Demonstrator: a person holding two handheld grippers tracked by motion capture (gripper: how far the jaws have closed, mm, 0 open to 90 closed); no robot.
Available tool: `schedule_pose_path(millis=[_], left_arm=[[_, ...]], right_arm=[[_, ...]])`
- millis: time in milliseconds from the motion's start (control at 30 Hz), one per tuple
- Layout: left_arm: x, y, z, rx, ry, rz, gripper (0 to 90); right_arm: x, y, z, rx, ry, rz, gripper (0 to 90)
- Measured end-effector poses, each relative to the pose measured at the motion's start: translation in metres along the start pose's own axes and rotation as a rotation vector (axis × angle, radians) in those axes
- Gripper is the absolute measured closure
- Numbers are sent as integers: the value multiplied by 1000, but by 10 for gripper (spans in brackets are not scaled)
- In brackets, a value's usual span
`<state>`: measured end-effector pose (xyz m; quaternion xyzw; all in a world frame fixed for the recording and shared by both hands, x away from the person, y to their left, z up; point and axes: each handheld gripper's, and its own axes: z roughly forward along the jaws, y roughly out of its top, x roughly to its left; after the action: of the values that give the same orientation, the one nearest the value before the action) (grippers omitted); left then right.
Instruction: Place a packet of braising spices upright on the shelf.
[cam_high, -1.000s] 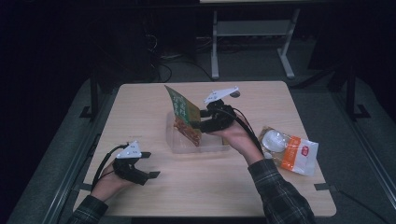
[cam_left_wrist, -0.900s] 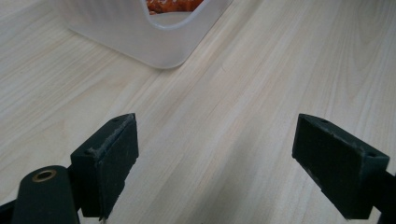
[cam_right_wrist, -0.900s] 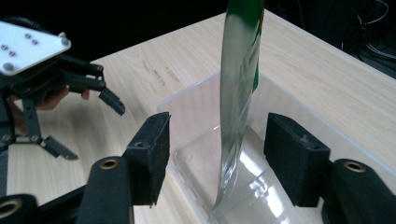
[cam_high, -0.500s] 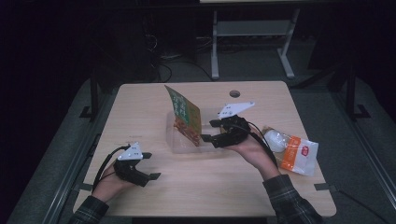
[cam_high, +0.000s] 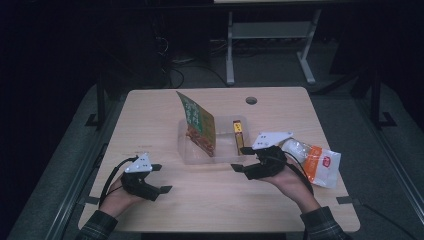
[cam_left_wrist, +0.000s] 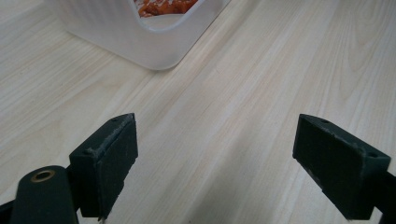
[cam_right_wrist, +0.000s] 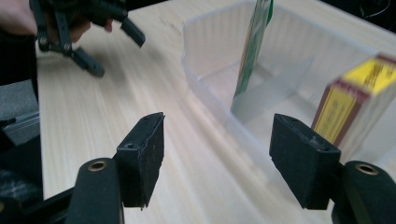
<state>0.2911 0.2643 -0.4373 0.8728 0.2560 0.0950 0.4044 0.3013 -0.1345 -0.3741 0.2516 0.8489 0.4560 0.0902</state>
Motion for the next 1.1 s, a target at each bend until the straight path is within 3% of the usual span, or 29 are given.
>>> schedule_pose_path(millis=[300, 467, 633, 800, 1100], left_arm=[[-6, 0, 3, 6, -10, 5, 136], [-7, -1, 4, 6, -14, -4, 136], [-9, -2, 8, 24, -28, 14, 136], [-11, -2, 11, 38, -37, 26, 137], [-11, -2, 13, 44, -43, 45, 137]], right_arm=[[3, -36, -15, 24, -20, 19, 345], [0, -58, -21, 62, -47, 62, 341], [-5, -79, -27, 103, -89, 102, 340], [-15, -94, -36, 121, -132, 149, 340], [-49, -111, -48, 122, -257, 230, 355]])
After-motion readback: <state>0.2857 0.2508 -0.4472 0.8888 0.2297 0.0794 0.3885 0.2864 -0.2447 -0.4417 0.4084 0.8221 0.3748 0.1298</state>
